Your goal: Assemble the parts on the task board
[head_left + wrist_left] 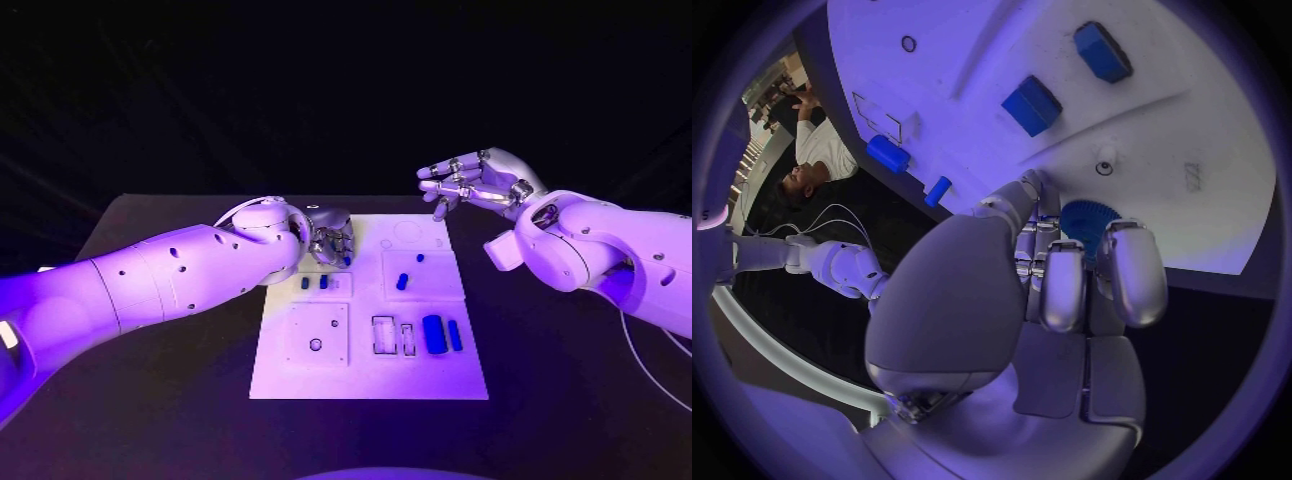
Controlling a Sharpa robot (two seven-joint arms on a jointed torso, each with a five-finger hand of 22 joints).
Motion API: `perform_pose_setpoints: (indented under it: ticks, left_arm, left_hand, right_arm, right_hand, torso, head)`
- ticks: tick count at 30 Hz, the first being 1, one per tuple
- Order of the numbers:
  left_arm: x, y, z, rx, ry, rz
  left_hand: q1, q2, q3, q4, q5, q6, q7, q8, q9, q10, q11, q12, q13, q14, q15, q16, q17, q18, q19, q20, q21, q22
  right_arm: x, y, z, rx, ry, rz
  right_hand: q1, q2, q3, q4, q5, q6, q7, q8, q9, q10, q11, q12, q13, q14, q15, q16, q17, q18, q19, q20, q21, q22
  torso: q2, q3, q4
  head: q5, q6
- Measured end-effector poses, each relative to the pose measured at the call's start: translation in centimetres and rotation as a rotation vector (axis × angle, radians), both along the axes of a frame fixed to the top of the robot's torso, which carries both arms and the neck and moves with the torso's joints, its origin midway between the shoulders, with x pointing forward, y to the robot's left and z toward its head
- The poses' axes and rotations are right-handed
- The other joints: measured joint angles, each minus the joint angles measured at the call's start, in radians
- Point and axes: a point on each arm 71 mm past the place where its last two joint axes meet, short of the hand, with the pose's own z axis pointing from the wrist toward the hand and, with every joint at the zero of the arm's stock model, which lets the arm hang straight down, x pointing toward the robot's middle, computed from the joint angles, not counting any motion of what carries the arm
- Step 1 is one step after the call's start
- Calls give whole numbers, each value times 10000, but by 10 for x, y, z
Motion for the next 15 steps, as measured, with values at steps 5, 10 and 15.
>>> perform_pose_setpoints:
  ticks: [5, 10, 15]
  left_arm:
    - [0, 8, 7, -323, -45, 188]
    - [0, 26, 14, -626, 30, 535]
    - [1, 43, 17, -875, 268, 950]
  left_hand:
    - [-11, -11, 75, -19, 0, 0, 0, -9, -17, 0, 0, -53, -1, 0, 0, 0, -9, 1, 0, 0, 0, 0]
    - [-64, -64, 122, -66, 0, -1, -1, -47, -20, 0, 0, -114, -1, 0, 0, 0, -30, 1, 0, 0, 0, -1]
    - [-184, -79, 211, -73, 0, -1, -1, -97, -42, 0, 0, -198, -1, 0, 1, 0, -51, 1, 0, 1, 0, -1]
  right_arm:
    - [0, 0, 0, -2, 1, -3]
    - [0, -1, 0, -7, 4, -14]
    - [0, -2, 0, -12, 6, -28]
  right_hand:
    - [0, 0, 0, 0, 0, 0, 0, 0, 0, 0, 0, 0, 0, 0, 0, 0, 0, 0, 0, 0, 0, 0]
    - [0, 0, 0, 0, 0, 0, 0, 0, 0, 0, 0, 0, 0, 0, 0, 0, -1, 1, 0, 0, 1, 0]
    - [0, 0, 0, 0, 0, 0, 0, 0, 0, 0, 0, 0, 0, 0, 0, 0, -2, 0, 0, 0, 1, 1]
  torso:
    - [0, -4, -16]
    - [-2, 0, -6]
    - [-11, 8, 13]
  head:
    - [-7, 19]
    - [-28, 28]
    - [6, 20]
